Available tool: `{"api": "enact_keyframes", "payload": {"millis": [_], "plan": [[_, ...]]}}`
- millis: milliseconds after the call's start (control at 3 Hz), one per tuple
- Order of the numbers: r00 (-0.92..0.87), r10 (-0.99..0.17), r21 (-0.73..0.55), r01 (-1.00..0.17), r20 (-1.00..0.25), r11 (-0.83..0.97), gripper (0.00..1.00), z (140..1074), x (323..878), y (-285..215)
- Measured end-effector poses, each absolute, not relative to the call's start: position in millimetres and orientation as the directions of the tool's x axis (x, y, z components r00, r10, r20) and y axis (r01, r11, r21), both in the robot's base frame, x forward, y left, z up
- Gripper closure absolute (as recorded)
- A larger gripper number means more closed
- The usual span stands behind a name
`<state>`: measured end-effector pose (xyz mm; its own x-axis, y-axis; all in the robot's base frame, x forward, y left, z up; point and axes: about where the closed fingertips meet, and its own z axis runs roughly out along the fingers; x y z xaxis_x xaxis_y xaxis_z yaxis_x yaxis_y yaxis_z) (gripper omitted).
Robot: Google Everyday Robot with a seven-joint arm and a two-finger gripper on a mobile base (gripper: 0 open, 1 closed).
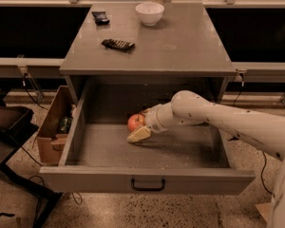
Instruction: Pick apple from top drawer and place on counter
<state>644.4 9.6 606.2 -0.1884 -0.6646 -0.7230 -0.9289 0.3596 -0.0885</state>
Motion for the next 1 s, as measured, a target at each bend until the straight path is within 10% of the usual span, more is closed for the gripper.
{"api": "enact_keyframes", "payload": {"millis": [1000], "plan": [[-0.182, -0.611, -0.048, -0.939, -0.77, 0.34, 1.0, 720.8, 694.1, -32.0]]}}
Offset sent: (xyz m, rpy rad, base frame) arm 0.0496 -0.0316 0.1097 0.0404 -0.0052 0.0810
